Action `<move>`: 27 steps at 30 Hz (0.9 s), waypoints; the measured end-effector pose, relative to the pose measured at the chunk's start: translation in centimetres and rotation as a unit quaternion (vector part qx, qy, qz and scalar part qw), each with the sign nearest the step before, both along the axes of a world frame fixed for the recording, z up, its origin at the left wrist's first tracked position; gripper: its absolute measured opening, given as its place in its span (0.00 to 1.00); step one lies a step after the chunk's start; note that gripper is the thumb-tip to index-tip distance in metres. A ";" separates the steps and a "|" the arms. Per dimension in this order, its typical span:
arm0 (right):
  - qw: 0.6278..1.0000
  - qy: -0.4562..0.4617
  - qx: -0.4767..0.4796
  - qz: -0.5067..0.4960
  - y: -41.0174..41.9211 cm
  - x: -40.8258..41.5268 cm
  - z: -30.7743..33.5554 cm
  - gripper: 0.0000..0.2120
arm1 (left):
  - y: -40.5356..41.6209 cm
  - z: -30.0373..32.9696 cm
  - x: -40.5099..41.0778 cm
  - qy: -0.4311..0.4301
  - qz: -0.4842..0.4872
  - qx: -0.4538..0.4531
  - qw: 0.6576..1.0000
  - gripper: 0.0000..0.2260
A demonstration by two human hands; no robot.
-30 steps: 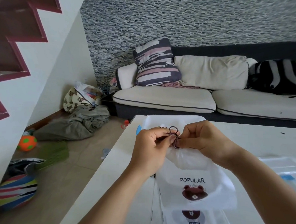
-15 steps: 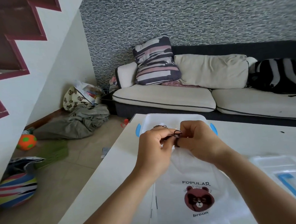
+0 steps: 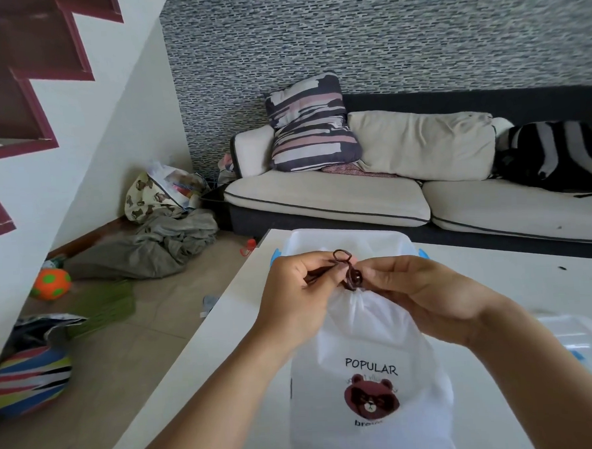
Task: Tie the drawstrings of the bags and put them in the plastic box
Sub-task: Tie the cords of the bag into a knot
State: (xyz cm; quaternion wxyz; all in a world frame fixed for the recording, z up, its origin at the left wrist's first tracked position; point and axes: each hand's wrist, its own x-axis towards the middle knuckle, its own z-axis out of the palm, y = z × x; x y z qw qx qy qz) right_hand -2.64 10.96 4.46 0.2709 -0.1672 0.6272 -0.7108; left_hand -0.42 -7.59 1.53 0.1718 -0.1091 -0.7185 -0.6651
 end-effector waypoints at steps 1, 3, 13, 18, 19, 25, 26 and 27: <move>1.000 0.000 -0.006 0.007 0.1 0.0 0.1 0.16 | 0.0 0.0 -0.1 0.000 0.002 0.000 1.000 0.08; 1.000 0.012 0.002 0.025 0.1 0.2 0.4 0.18 | -0.1 -0.1 -0.1 0.002 0.004 0.001 1.000 0.09; 0.993 0.043 0.067 -0.087 -1.4 0.0 0.4 0.15 | 0.0 -0.1 0.0 0.019 0.025 -0.016 0.999 0.08; 0.977 0.099 0.141 -0.128 -1.2 -0.1 0.8 0.20 | 0.1 -0.3 -0.1 0.016 0.033 -0.022 0.999 0.09; 0.979 0.090 0.139 -0.121 -1.1 -0.1 0.8 0.21 | 0.2 -0.2 -0.1 0.018 0.034 -0.023 0.999 0.10; 0.997 -0.038 0.031 -0.066 -1.1 0.4 1.0 0.15 | 0.4 -0.1 0.0 0.037 0.054 -0.028 0.997 0.10; 0.996 -0.031 0.031 -0.080 -1.3 0.5 0.9 0.15 | 0.4 -0.2 0.0 0.034 0.055 -0.021 0.998 0.09; 0.995 -0.015 0.039 -0.095 -1.5 0.6 0.8 0.14 | 0.4 -0.2 -0.1 0.031 0.054 -0.014 0.998 0.08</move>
